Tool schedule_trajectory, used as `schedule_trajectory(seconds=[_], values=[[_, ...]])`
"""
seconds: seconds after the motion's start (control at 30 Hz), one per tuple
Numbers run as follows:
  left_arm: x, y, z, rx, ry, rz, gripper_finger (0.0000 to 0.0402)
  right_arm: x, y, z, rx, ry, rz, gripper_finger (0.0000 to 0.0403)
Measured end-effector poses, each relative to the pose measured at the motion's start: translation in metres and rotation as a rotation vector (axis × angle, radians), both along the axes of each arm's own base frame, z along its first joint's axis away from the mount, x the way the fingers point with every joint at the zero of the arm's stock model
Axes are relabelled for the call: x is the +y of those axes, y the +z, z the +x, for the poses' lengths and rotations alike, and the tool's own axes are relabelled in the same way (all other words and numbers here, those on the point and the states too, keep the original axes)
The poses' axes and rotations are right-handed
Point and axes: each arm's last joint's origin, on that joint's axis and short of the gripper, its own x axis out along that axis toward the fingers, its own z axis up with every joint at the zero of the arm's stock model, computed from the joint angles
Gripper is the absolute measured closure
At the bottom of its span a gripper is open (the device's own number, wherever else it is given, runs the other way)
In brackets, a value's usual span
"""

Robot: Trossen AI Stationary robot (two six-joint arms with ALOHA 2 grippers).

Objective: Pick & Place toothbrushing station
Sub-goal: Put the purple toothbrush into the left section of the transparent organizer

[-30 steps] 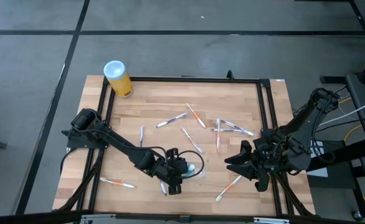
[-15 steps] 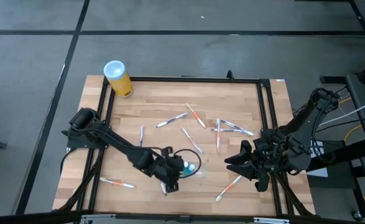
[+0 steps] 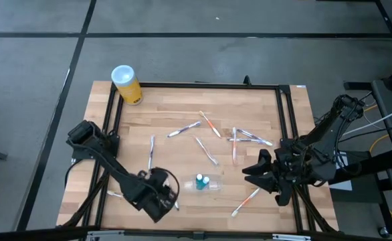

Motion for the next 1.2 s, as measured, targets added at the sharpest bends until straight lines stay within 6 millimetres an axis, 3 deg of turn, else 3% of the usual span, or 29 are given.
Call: schedule_trajectory(seconds=[0.17, 0.3, 0.57, 0.7, 1.2], values=[[0.014, -0.003, -0.001, 0.061, 0.290, -0.068, 0.0263, 0.000, 0.002, 0.000, -0.014, -0.001, -0.014, 0.0254], [0.026, -0.012, -0.008, 0.156, 0.404, -0.062, 0.0263, 0.003, 0.004, -0.004, -0.028, 0.020, -0.031, 0.0254], [0.031, -0.054, 0.008, 0.008, 0.403, -0.275, 0.0263, 0.011, 0.006, -0.017, -0.038, 0.004, -0.068, 0.0254], [0.039, -0.067, 0.008, -0.023, 0.438, -0.268, 0.0263, 0.014, 0.006, -0.022, -0.032, -0.005, -0.067, 0.0254], [0.057, -0.085, 0.002, -0.010, 0.499, -0.257, 0.0263, 0.018, 0.005, -0.028, -0.023, -0.031, -0.066, 0.0254]])
